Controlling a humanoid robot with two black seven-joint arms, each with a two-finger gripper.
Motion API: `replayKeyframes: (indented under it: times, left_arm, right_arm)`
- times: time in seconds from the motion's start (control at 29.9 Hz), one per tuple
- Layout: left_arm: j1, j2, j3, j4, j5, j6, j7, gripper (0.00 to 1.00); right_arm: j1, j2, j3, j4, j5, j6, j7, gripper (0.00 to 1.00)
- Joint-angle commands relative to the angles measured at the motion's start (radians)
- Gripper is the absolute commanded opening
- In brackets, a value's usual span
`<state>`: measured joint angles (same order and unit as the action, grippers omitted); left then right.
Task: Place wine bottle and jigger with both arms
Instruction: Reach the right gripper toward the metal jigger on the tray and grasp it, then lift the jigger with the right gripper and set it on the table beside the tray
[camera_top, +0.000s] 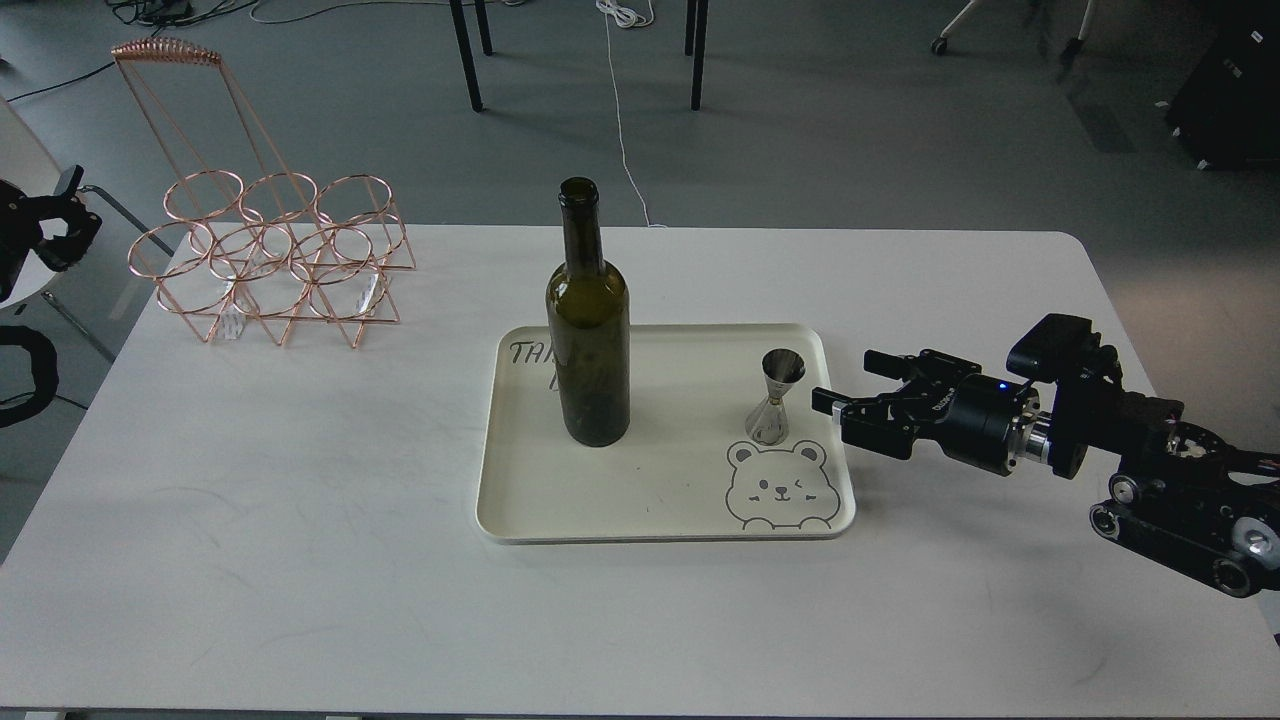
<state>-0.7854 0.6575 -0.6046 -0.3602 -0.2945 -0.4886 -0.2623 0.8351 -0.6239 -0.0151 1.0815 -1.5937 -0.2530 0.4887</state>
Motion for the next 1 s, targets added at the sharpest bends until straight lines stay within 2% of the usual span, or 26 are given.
replayKeyframes:
  times: [0.0, 0.37, 0.77, 0.97]
  left_arm:
    - [0.000, 0.007, -0.001, 0.001, 0.000, 0.000, 0.000, 0.98]
    - [0.000, 0.014, 0.000, 0.004, 0.000, 0.000, -0.002, 0.99]
    - [0.000, 0.016, 0.000, 0.004, 0.000, 0.000, -0.002, 0.98]
    - [0.000, 0.017, 0.000, 0.004, 0.000, 0.000, -0.002, 0.99]
  right_arm:
    - [0.015, 0.045, -0.037, -0.031, -0.018, -0.002, 0.000, 0.97]
    - [0.048, 0.176, -0.048, -0.146, -0.018, -0.002, 0.000, 0.81]
    - [0.091, 0.199, -0.109, -0.189, -0.020, 0.000, 0.000, 0.32]
    - [0.098, 0.200, -0.108, -0.190, -0.020, -0.005, 0.000, 0.17]
